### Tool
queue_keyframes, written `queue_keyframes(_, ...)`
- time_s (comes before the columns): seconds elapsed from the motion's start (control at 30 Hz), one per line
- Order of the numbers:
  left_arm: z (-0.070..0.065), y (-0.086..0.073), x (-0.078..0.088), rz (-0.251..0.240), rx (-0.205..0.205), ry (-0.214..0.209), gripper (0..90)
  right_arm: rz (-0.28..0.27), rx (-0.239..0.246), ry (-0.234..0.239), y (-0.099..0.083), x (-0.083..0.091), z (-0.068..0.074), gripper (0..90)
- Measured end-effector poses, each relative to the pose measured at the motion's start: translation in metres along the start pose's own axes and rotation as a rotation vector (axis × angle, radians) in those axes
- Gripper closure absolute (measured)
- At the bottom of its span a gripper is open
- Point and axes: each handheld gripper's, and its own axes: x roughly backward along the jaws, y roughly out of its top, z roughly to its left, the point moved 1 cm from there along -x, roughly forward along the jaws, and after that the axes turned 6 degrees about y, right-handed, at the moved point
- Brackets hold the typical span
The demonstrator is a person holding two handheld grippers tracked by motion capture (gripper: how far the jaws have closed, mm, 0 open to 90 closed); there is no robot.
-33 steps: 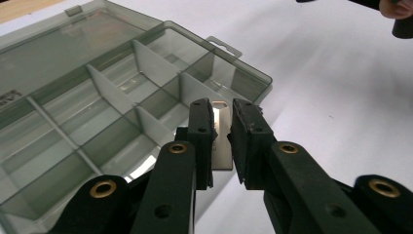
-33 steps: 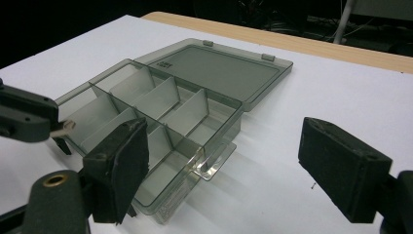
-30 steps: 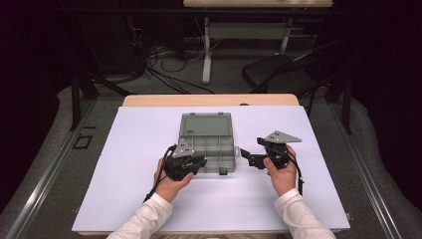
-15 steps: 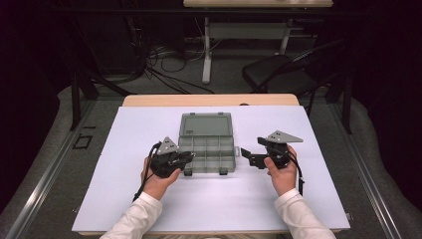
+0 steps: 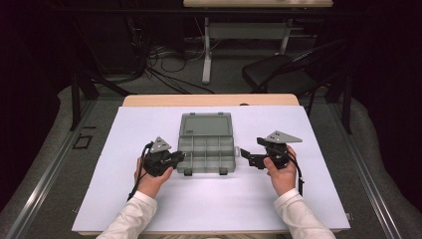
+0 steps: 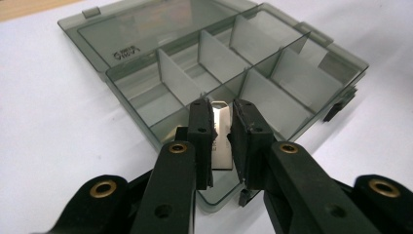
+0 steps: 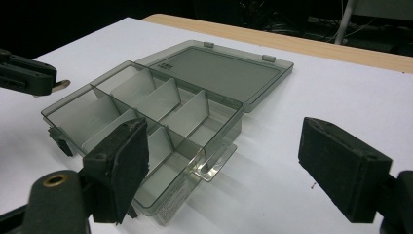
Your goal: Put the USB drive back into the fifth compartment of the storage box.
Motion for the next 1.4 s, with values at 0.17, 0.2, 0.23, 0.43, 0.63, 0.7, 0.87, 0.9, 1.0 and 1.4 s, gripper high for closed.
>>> queue_keyframes(0.17, 0.003, -0.003, -0.007, 0.015, 0.004, 0.010, 78.9, 0.006, 0.000, 0.003, 0.000, -0.001, 0.000, 18.3)
queue_keyframes(0.2, 0.003, -0.003, -0.008, 0.012, 0.006, 0.009, 79.0, 0.004, 0.002, 0.003, 0.000, -0.001, 0.000, 18.3)
queue_keyframes(0.23, 0.003, -0.002, -0.009, 0.010, 0.007, 0.007, 79.0, 0.004, 0.001, 0.004, -0.001, -0.001, 0.001, 18.3)
queue_keyframes(0.43, -0.001, -0.003, -0.015, 0.029, -0.013, 0.006, 78.9, 0.010, 0.002, 0.004, -0.001, -0.003, 0.002, 18.3)
queue_keyframes(0.63, -0.003, -0.004, -0.018, 0.043, -0.027, 0.006, 78.9, 0.008, 0.003, 0.006, -0.001, -0.003, 0.002, 18.3)
queue_keyframes(0.7, -0.003, -0.005, -0.020, 0.044, -0.027, 0.012, 78.9, 0.011, 0.004, 0.005, -0.001, -0.002, 0.002, 18.3)
queue_keyframes(0.87, -0.003, -0.004, -0.019, 0.026, -0.028, -0.009, 73.8, 0.008, 0.008, 0.005, -0.001, -0.002, 0.002, 18.3)
queue_keyframes(0.9, -0.003, -0.003, -0.017, 0.011, -0.024, -0.003, 71.2, 0.008, 0.009, 0.005, -0.001, -0.002, 0.002, 18.3)
queue_keyframes(1.0, 0.000, 0.000, -0.012, -0.026, -0.013, -0.003, 63.0, 0.008, 0.009, 0.005, -0.001, -0.002, 0.002, 18.3)
queue_keyframes(1.4, 0.014, 0.011, -0.004, -0.043, 0.033, -0.036, 40.1, 0.021, 0.004, -0.001, 0.000, -0.003, 0.001, 17.0)
